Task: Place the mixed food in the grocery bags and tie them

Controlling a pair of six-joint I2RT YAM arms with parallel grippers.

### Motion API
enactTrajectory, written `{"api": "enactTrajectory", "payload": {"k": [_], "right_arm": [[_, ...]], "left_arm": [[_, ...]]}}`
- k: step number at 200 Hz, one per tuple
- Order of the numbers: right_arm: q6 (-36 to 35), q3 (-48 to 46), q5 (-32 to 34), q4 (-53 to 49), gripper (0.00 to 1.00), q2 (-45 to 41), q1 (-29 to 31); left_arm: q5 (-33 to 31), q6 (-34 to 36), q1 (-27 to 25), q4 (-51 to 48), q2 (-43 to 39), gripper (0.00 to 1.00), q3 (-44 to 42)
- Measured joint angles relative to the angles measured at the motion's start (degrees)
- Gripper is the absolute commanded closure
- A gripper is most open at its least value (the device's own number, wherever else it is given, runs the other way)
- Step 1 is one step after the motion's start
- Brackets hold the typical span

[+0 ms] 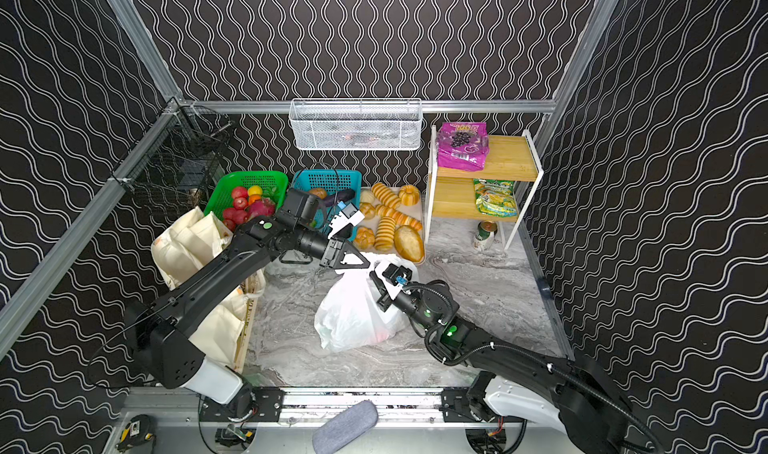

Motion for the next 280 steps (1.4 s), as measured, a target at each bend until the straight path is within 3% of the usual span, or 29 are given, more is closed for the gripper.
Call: {"api": "enactTrajectory", "payload": {"k": [34, 45, 55, 83, 99, 112, 121, 186, 253, 262, 280], "right_arm": [[0.5, -0.1, 0.2, -8.4, 1.00, -4.5, 0.0], [0.8, -0.1, 0.2, -10.6, 1.00, -5.4, 0.0], [0.9, -0.1, 0.6, -12.4, 1.00, -6.3, 0.0], [0.9, 1.0, 0.9, -17.6, 1.00, -8.2, 0.0], [0.9, 2.6, 0.9, -21.5, 1.00, -8.9, 0.0], [0.9, 5.0, 0.9, -26.0, 1.00, -8.6, 0.0], [1.2, 7.1, 0.7, -29.7, 1.00, -8.1, 0.0], [6.3, 21.1, -25.9, -52.1, 1.00, -2.9, -10.5], [3.5, 32.4, -29.7, -67.4, 1.00, 1.3, -13.1], [3.3, 33.2, -29.3, -68.8, 0.84, 1.3, -13.5], [3.4, 32.6, -28.2, -69.4, 0.82, -0.8, -13.6]], "left_arm": [[-4.0, 1.0, 0.4, -2.1, 0.0, 0.90, 0.3], [-5.0, 1.8, 0.4, -3.0, 0.2, 1.00, 0.7], [-5.7, 2.3, 0.5, -4.0, 0.3, 1.00, 1.2], [-6.1, 4.7, 0.5, -6.6, 1.2, 0.86, 2.1], [-8.1, 5.2, 0.5, -7.0, 1.0, 0.87, 2.0], [-9.5, 6.0, 0.6, -7.4, 0.7, 0.97, 1.9], [-10.2, 6.5, 0.6, -7.8, 0.5, 0.99, 1.9], [-9.5, 8.2, 0.6, -8.2, 0.3, 1.00, 1.0], [-9.1, 11.0, 0.5, -8.9, -1.3, 1.00, 0.1], [-8.6, 11.0, 0.5, -8.4, -1.3, 1.00, 0.0], [-9.9, 11.5, 0.5, -8.4, -1.3, 1.00, -0.2]]}}
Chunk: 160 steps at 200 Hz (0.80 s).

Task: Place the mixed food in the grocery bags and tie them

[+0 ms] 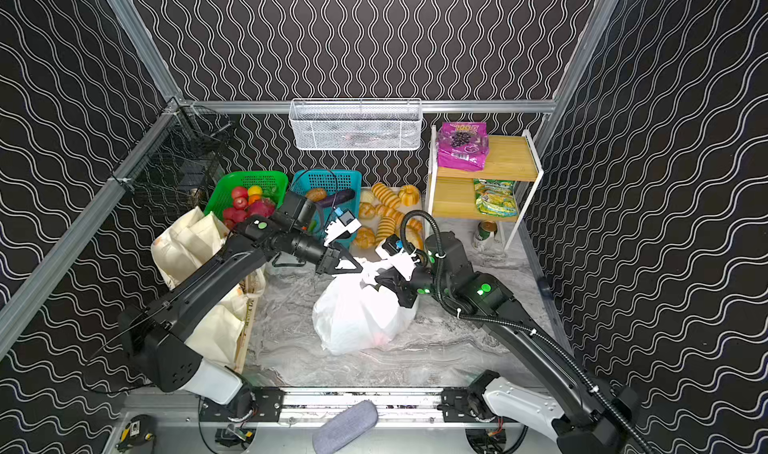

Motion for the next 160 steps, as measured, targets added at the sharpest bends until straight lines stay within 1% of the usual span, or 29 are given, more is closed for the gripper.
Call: {"api": "enactTrajectory", "payload": {"k": [9, 21, 37, 61, 85, 100, 119, 148, 160], "right_arm": [[0.5, -1.0, 0.2, 1.0, 0.71, -1.9, -0.1], [2.1, -3.6, 0.6, 4.6, 0.64, -4.2, -0.2], [4.2, -8.1, 1.2, 8.9, 0.63, -6.8, -0.2], [7.8, -14.6, 1.1, 16.0, 0.59, -10.2, -0.2], [9.9, -16.9, 2.0, 20.0, 0.55, -8.7, -0.2], [10.6, -17.2, 2.3, 21.7, 0.52, -7.2, -0.1], [10.9, -17.7, 3.1, 24.8, 0.53, -5.2, 0.1], [11.6, -19.2, 2.3, 30.1, 0.55, -2.9, 0.1], [12.1, -19.4, 1.7, 32.1, 0.62, -1.8, 0.2]], "left_arm": [[-0.2, 0.2, 0.2, -0.1, 0.2, 1.00, 0.0], [-0.4, 0.4, 0.2, -0.1, 0.2, 1.00, 0.0], [-0.4, 0.4, 0.0, 0.4, 0.0, 1.00, -0.2], [-0.2, -0.9, 0.0, 1.2, -0.2, 1.00, -1.1], [1.0, -1.0, 0.1, 1.7, -0.2, 1.00, -1.1], [1.9, -2.3, 0.1, 2.6, -0.2, 1.00, -1.4], [2.6, -2.5, 0.1, 3.2, -0.2, 1.00, -1.5], [3.2, -3.6, 0.1, 3.4, -0.3, 1.00, -1.7], [3.4, -3.7, 0.1, 3.6, -0.4, 1.00, -2.1]]}}
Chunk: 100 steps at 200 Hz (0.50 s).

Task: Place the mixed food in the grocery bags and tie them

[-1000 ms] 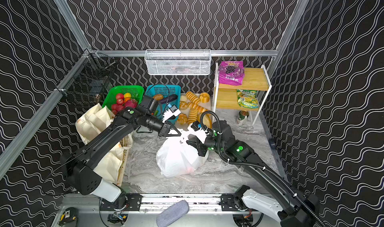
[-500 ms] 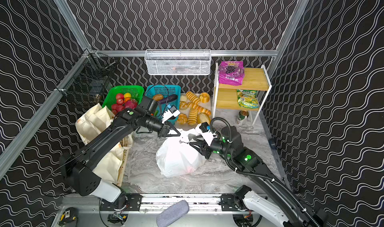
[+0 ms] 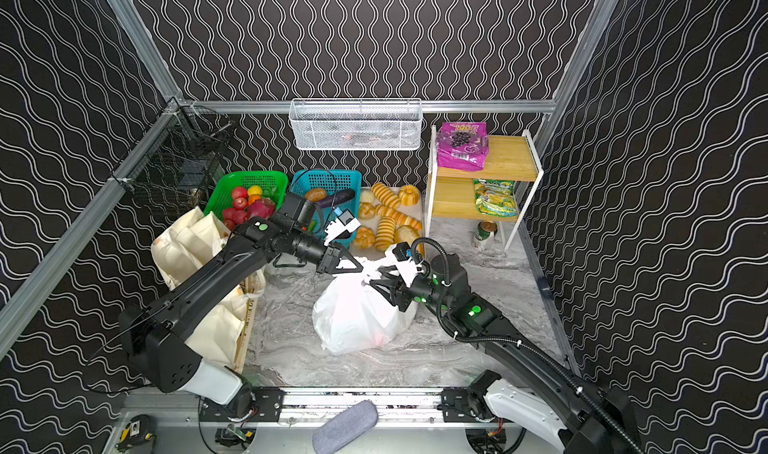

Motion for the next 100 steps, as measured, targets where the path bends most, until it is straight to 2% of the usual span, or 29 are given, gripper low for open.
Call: {"api": "enactTrajectory", "payload": {"k": [8, 21, 65, 100], "right_arm": [[0.0, 0.0, -0.3, 0.7, 0.70, 0.7, 0.0], [0.1, 0.0, -1.0, 1.8, 1.00, 1.7, 0.1], [-0.4, 2.1, -3.6, -0.8, 1.00, 1.0, 0.3], [-1.8, 7.4, -4.9, -10.3, 1.00, 0.3, 0.3]], "left_arm": [[0.3, -0.1, 0.0, 0.2, -0.1, 1.00, -0.3], [0.7, -0.3, 0.0, 0.8, -0.2, 1.00, -0.7], [-1.5, -0.4, 0.0, 0.4, -0.2, 1.00, 0.4], [-2.7, 0.4, 0.0, -0.2, -1.0, 0.76, 0.5]]}}
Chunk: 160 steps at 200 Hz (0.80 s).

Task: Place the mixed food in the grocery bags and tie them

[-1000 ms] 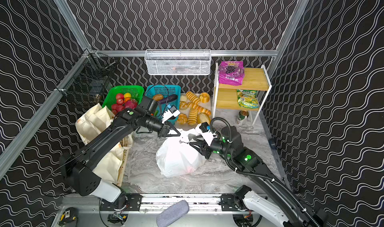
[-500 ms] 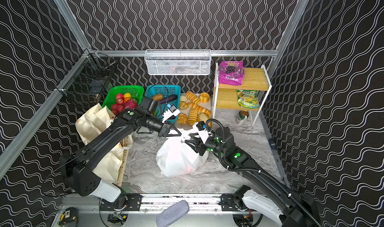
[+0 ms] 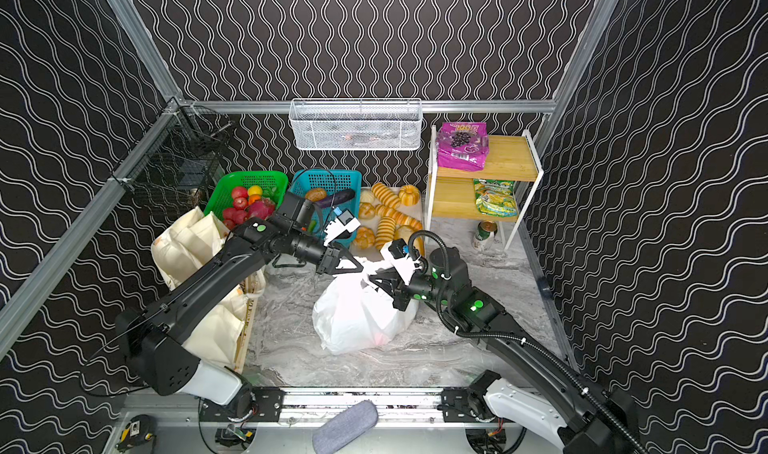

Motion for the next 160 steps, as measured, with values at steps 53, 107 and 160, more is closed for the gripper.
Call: {"api": "enactTrajectory", "payload": {"k": [53, 107, 160], "right_arm": [[-1.6, 2.8, -0.1, -8.0, 1.00, 4.0, 0.0], [-1.8, 2.8, -0.3, -7.9, 1.00, 3.7, 0.0], [-1.6, 2.8, -0.1, -7.9, 1.00, 3.8, 0.0]], "left_arm": [[0.3, 2.1, 0.0, -2.7, -1.1, 0.53, -0.1], [-0.6, 4.5, 1.0, -6.8, -3.2, 0.38, 0.7], [-0.3, 5.7, 1.1, -9.4, -3.8, 0.20, 1.6]]}}
